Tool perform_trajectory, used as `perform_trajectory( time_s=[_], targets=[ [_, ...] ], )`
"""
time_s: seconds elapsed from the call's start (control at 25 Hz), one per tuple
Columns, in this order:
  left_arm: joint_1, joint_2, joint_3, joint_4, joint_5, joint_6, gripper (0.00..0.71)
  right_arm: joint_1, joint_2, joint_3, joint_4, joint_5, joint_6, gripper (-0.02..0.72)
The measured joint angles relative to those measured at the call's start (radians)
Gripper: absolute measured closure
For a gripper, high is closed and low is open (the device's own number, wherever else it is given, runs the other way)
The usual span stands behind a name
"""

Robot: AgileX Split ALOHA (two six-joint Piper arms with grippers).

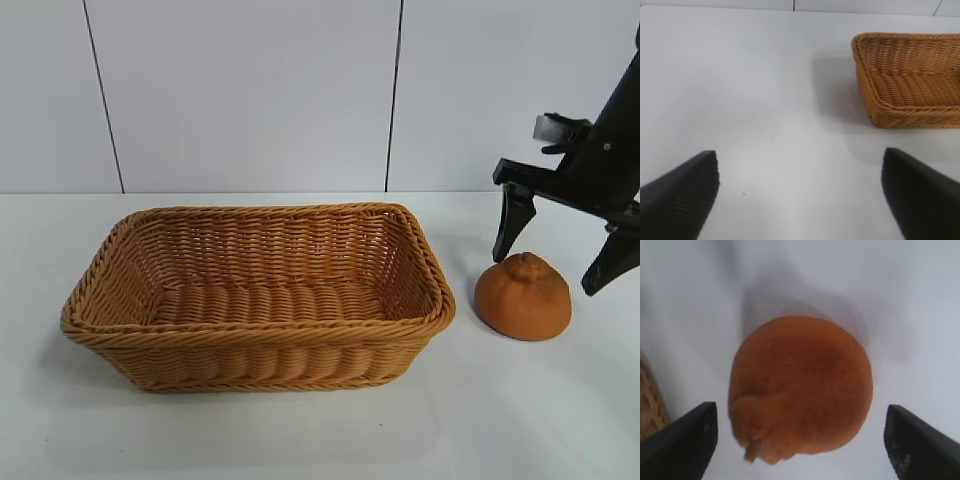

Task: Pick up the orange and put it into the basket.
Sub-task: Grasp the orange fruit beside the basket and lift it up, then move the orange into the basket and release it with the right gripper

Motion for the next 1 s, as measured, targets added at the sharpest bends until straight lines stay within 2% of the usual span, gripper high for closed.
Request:
perform_trajectory(
  time_s=[0.08,0.16,0.24,0.36,0.4,0.44,0.64,1.0],
  targets=[
    [0.000,0.000,0.000,0.000,0.000,0.000,0.080,0.000,0.020,0.000,0.001,-0.002,0.000,0.097],
    [0.000,0.000,0.000,0.000,0.000,0.000,0.080,0.000,0.024,0.000,0.001,-0.002,0.000,0.157],
    [0.000,0.000,0.000,0.000,0.000,0.000,0.080,0.000,0.023,-0.001,0.002,-0.004,0.001,0.281],
    [0.000,0.000,0.000,0.000,0.000,0.000,0.080,0.000,0.019,-0.001,0.001,-0.001,0.001,0.582],
    [0.000,0.000,0.000,0.000,0.000,0.000,0.080,0.000,0.013,-0.001,0.001,-0.001,0.001,0.652],
    [0.000,0.000,0.000,0.000,0.000,0.000,0.080,0.000,0.002,-0.001,0.001,0.000,0.001,0.673],
    [0.000,0.000,0.000,0.000,0.000,0.000,0.080,0.000,-0.086,-0.008,-0.009,0.011,-0.001,0.670],
    [0.000,0.000,0.000,0.000,0.000,0.000,0.080,0.000,-0.244,-0.193,-0.014,0.161,-0.007,0.670]
  ],
)
